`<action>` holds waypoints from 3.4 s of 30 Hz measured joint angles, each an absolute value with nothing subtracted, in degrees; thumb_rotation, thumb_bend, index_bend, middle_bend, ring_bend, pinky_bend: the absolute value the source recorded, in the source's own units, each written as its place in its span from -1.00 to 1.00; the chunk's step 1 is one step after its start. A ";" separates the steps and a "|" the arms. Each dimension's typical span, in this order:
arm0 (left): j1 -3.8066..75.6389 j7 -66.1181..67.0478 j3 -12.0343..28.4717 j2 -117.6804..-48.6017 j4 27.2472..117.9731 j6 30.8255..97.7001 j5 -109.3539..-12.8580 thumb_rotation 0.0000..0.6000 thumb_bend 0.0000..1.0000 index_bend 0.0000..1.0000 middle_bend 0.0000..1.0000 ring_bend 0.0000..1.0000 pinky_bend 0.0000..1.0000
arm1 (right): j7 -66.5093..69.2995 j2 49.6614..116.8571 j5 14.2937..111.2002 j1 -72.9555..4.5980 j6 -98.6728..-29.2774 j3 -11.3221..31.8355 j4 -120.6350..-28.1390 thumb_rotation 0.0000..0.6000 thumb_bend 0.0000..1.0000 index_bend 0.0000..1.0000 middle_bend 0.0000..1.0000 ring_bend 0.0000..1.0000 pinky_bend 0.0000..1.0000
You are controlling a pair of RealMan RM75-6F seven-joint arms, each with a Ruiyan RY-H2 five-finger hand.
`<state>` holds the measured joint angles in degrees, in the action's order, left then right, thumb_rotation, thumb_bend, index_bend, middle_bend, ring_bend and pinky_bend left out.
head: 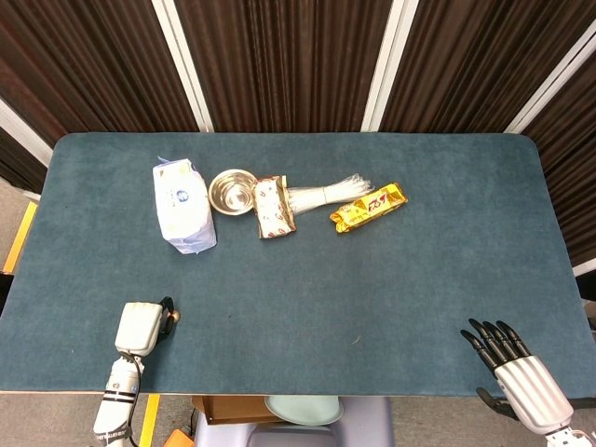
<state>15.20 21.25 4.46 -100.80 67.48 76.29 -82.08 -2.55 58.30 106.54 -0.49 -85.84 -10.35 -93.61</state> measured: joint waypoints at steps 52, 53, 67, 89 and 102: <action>16.00 23.17 4.40 -94.00 78.53 81.07 -84.77 1.00 -0.16 0.45 1.00 1.00 1.00 | -2.13 58.28 106.49 -0.39 -86.15 -10.31 -93.47 1.00 -0.29 -1.00 -1.00 -1.00 -1.00; 16.17 23.25 4.98 -93.93 78.37 81.02 -84.51 1.00 -0.16 0.45 1.00 1.00 1.00 | -2.20 58.28 106.30 -0.47 -85.90 -10.25 -93.54 1.00 -0.29 -1.00 -1.00 -1.00 -1.00; 17.50 22.73 5.78 -91.47 81.68 74.18 -78.58 1.00 -0.16 0.45 1.00 1.00 1.00 | -1.97 58.22 107.08 -0.35 -86.60 -10.46 -93.48 1.00 -0.29 -1.00 -1.00 -1.00 -1.00; 18.53 25.71 4.72 -92.91 80.04 72.85 -77.03 1.00 -0.16 0.12 1.00 1.00 1.00 | -2.29 58.28 106.89 -0.46 -86.15 -10.43 -93.46 1.00 -0.29 -1.00 -1.00 -1.00 -1.00; 18.44 26.02 4.08 -91.73 82.29 72.56 -76.29 1.00 -0.17 -0.64 1.00 1.00 1.00 | -1.98 58.26 107.19 -0.29 -86.69 -10.53 -93.38 1.00 -0.29 -1.00 -1.00 -1.00 -1.00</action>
